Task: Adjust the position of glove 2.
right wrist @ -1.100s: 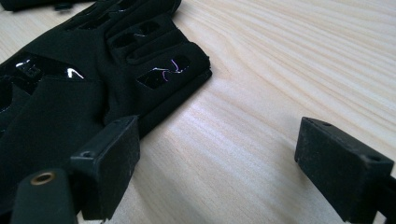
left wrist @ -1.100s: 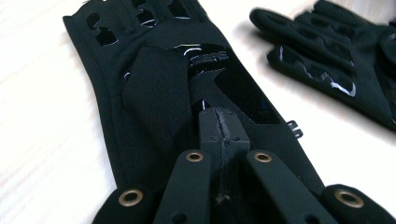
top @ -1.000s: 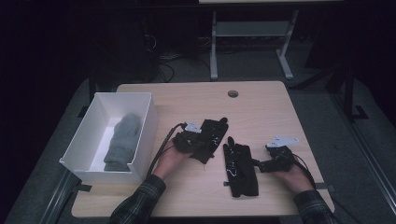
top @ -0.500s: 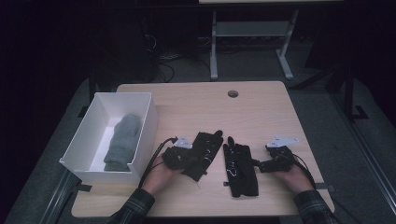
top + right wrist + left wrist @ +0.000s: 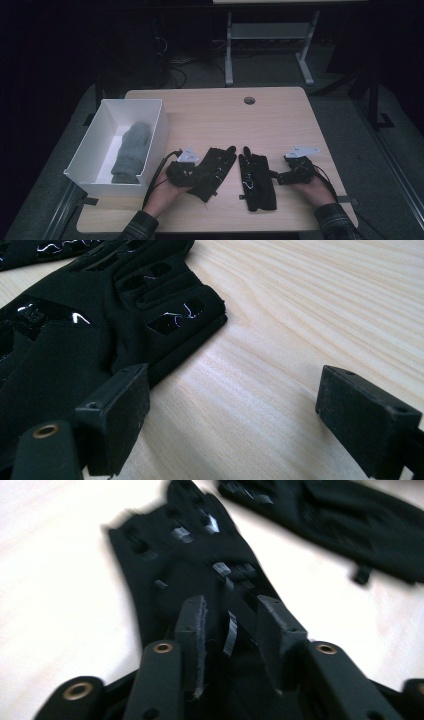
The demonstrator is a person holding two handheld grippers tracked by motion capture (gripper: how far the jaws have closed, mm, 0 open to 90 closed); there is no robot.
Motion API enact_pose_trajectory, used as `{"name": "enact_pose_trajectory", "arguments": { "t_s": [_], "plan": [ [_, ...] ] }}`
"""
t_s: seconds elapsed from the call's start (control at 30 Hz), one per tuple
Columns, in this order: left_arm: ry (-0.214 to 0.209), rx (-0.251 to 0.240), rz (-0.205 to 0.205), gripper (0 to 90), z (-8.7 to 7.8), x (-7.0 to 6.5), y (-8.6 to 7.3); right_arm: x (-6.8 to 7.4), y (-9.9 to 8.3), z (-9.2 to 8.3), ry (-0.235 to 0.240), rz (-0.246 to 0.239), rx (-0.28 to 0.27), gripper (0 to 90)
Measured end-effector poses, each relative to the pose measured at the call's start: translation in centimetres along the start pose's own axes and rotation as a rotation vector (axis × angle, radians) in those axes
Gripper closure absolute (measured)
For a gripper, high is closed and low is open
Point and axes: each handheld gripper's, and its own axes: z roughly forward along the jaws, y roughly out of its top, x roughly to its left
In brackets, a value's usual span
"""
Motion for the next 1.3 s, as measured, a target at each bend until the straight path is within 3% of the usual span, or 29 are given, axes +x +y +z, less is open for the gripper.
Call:
{"name": "enact_pose_trajectory", "arguments": {
  "t_s": [0.3,0.53,0.73,0.87,0.97,1.07,1.17,1.3],
  "plan": [
    [0.102,0.000,-0.039,60.1,1.4,2.4,1.0,0.0,0.0,0.0,0.000,-0.001,-0.001,14.1],
    [0.126,0.051,-0.060,60.2,2.7,3.0,0.6,0.1,-0.1,0.0,0.003,-0.010,-0.003,14.1],
    [0.111,0.063,-0.083,62.3,3.1,3.1,0.3,0.1,-0.1,-0.1,0.005,-0.007,0.000,14.1],
    [0.079,0.058,-0.102,66.9,3.2,3.3,0.0,0.2,0.1,-0.1,0.007,-0.009,0.016,15.9],
    [0.059,0.048,-0.114,72.7,3.2,3.3,-0.1,0.4,0.5,-0.7,0.030,-0.028,0.027,25.9],
    [0.061,0.063,-0.104,77.2,3.2,3.2,0.0,0.7,0.6,-1.7,0.066,-0.039,0.011,50.3],
    [0.061,0.069,-0.126,85.0,3.1,3.2,0.2,1.2,0.4,-2.6,0.106,-0.059,0.024,74.3],
    [0.060,0.064,-0.150,86.3,2.7,3.1,0.3,2.3,0.0,-3.0,0.167,-0.085,0.060,88.3]
  ]
}}
